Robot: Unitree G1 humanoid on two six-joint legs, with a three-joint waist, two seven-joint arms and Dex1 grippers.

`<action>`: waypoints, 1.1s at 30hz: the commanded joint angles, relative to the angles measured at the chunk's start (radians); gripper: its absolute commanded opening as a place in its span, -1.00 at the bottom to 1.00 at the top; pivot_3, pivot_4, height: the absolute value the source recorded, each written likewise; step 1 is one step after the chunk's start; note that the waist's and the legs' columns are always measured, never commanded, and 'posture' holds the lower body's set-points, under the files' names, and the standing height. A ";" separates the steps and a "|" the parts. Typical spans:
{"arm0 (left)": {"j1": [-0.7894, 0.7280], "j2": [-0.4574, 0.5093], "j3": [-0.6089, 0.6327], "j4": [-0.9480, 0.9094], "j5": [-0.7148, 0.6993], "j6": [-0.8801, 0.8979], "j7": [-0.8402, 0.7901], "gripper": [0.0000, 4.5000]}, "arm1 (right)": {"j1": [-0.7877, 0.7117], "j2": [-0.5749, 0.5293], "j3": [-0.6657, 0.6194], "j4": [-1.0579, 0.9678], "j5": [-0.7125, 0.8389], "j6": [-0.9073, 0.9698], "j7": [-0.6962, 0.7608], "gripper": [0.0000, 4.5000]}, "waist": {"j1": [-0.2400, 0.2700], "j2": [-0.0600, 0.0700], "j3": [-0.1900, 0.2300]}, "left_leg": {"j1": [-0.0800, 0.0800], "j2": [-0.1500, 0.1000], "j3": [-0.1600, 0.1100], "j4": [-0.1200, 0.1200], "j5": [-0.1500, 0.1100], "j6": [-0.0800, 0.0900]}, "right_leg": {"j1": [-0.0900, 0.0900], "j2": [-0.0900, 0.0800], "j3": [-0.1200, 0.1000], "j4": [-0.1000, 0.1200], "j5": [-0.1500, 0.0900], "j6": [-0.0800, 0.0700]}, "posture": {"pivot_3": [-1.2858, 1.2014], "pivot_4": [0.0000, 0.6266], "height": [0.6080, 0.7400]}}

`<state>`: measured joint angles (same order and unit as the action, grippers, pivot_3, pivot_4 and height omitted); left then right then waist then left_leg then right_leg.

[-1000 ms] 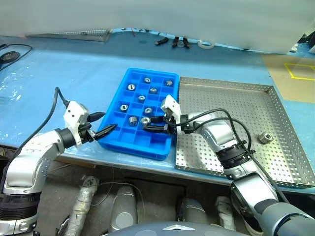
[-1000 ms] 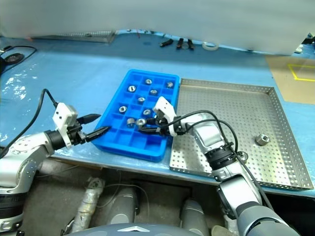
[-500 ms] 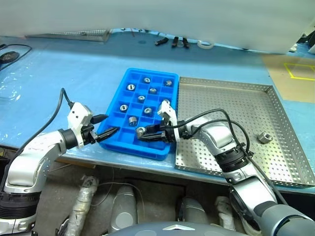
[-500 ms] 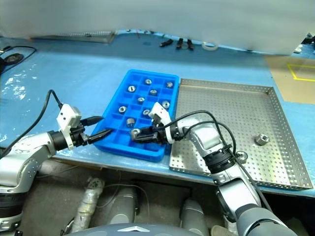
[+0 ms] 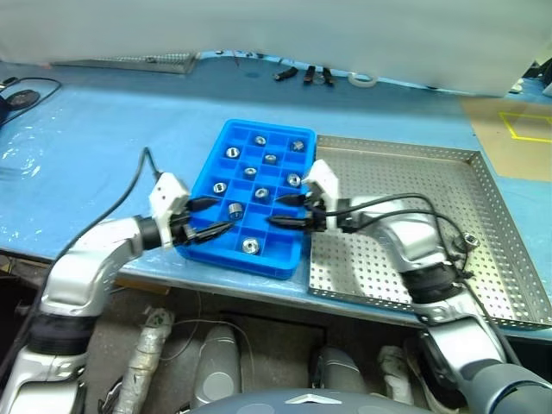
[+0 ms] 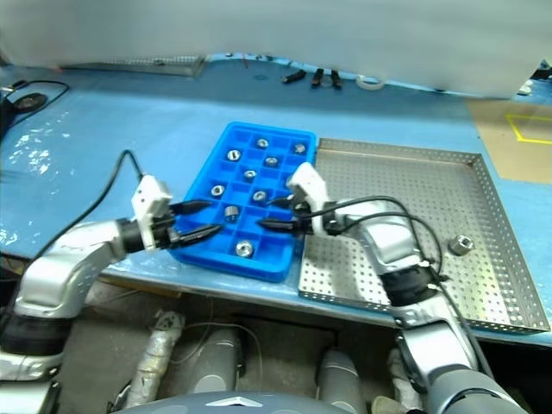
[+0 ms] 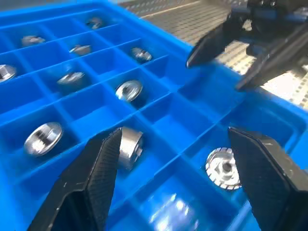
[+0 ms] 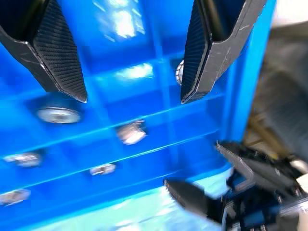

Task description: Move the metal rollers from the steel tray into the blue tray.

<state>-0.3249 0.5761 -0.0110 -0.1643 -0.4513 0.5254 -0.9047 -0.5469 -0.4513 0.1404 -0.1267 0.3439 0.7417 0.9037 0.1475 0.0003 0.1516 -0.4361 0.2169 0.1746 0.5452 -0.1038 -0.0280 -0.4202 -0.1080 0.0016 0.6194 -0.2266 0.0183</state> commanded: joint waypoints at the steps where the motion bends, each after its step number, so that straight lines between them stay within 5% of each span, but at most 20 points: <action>1: -0.088 -0.037 -0.053 0.068 0.030 -0.065 -0.040 0.64 | 0.058 -0.071 -0.117 -0.160 0.060 0.044 -0.029 0.43 | -0.017 0.000 0.000 | 0.001 0.000 0.000 0.000 0.001 -0.002 | 0.000 0.000 0.000 0.000 0.000 0.000 | -0.02 -0.52 1.00; 11: -0.350 -0.205 -0.188 0.407 0.109 -0.235 -0.209 0.64 | 0.449 -0.251 -0.483 -0.300 0.091 0.093 -0.133 0.43 | -0.072 0.000 -0.001 | 0.000 0.001 0.003 0.001 -0.002 0.003 | 0.000 0.001 0.001 -0.005 0.000 0.000 | -0.21 -0.52 1.00; 20: -0.412 -0.252 -0.202 0.523 0.145 -0.299 -0.285 0.64 | 0.630 -0.184 -0.526 -0.341 0.111 0.064 -0.232 0.43 | -0.134 0.000 -0.001 | 0.003 0.000 0.006 0.002 -0.005 0.009 | 0.001 0.000 0.001 -0.006 0.000 0.000 | -0.26 -0.52 1.00; 33: -0.350 -0.235 -0.190 0.448 0.150 -0.264 -0.263 0.64 | 0.678 -0.197 -0.480 -0.204 0.062 -0.017 -0.246 0.43 | -0.131 0.001 -0.001 | 0.003 -0.002 0.006 0.002 -0.008 0.013 | 0.005 0.000 0.000 -0.011 0.000 0.000 | -0.22 -0.52 1.00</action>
<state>-0.6766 0.3364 -0.2171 0.3298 -0.2980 0.2587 -1.1727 0.1305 -0.6294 -0.3373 -0.3286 0.4115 0.7486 0.6537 0.0166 0.0008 0.1508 -0.4334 0.2147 0.1809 0.5469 -0.1115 -0.0145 -0.4154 -0.1086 0.0017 0.6079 -0.2265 0.0180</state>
